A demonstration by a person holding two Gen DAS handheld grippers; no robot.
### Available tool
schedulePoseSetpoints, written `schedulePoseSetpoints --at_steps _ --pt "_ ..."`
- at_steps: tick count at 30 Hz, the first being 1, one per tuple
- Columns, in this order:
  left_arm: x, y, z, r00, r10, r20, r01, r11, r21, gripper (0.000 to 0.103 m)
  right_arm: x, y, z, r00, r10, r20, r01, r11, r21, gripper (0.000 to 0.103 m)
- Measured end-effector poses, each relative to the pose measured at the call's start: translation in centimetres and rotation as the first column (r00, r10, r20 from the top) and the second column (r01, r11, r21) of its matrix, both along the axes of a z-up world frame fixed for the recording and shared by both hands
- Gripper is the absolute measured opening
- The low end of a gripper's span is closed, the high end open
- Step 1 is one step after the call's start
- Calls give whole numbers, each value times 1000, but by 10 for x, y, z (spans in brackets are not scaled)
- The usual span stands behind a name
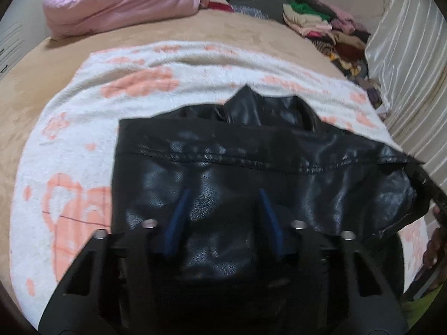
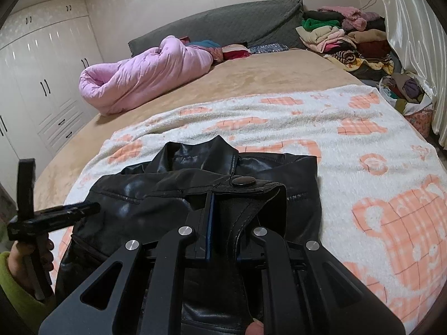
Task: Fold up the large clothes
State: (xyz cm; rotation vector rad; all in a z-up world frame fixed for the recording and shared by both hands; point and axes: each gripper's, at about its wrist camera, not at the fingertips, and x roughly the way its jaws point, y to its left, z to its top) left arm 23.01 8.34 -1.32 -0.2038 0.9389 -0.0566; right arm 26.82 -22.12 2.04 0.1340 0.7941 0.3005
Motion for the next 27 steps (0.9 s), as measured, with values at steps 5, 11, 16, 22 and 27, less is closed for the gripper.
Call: schedulePoseSetpoints --at_steps 5,11,16,22,27 --pt "4 -6 -21 998 -23 -52 24 999 27 33 2 0 -5 1000 -4 -28 4 1000 -6 14" --pt "5 -10 -27 997 -35 -62 40 996 74 33 -4 -5 -6 996 -92 -20 91 994 -64 58" --pt "6 -10 -31 998 -31 -61 35 996 76 33 -3 19 -3 998 -64 27 66 990 -125 59" --pt "5 -9 -33 998 -30 -60 34 997 69 33 26 69 -29 997 48 -64 -58 987 -152 59" --pt "3 -9 -34 998 -35 -53 39 997 69 33 43 84 -64 983 42 -178 -74 981 -177 58"
